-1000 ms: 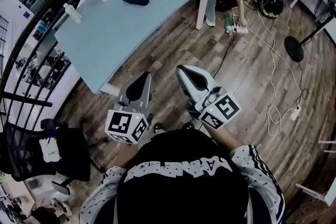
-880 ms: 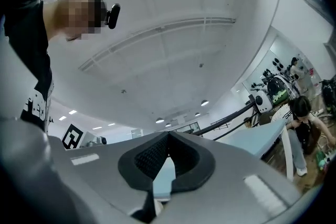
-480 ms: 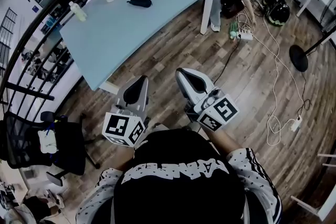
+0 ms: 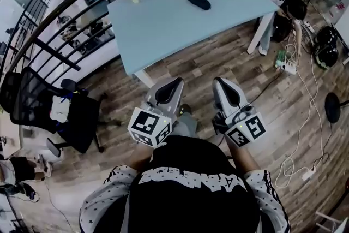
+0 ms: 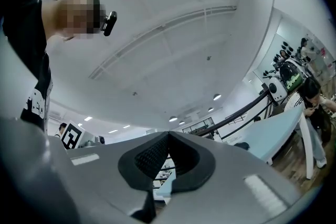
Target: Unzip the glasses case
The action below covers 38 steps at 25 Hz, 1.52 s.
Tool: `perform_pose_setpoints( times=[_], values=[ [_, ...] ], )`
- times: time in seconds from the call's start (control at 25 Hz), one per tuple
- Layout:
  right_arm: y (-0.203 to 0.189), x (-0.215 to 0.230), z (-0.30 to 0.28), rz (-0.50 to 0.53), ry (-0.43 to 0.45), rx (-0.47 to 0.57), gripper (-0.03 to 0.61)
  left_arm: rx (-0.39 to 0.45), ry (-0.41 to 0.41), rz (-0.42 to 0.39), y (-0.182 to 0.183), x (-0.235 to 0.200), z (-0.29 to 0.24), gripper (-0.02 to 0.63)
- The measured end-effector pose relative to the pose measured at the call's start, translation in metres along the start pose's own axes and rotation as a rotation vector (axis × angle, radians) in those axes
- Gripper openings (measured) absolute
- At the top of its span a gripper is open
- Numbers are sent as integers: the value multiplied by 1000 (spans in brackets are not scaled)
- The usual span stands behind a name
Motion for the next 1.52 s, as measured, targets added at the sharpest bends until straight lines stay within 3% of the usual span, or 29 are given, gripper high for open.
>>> perform_pose_setpoints(
  times=[0.32,0.64,1.2,1.52],
  values=[
    [-14,-7,-48,-12,79,-13,-15,27,69,31,8,-46,4,0],
    [-27,10,-88,-5,97,-46,-15,37,75,63,18,-85,-19,0],
    [-51,122,-97,12,-89,-140,-15,-47,-93,104,10,-97,-156,0],
    [-72,172,-126,23,-142,-179,-15,-58,-175,102,12,-116,-223,0]
  ],
)
Point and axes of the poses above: the fingertips, and each gripper's own axes: z backward along the fingers, x to its right, y out of its top, the point moved 2 cm from there along z, backward along the fingers, and after that the axes turned 15 degrees about z, right-handed, at the moved point
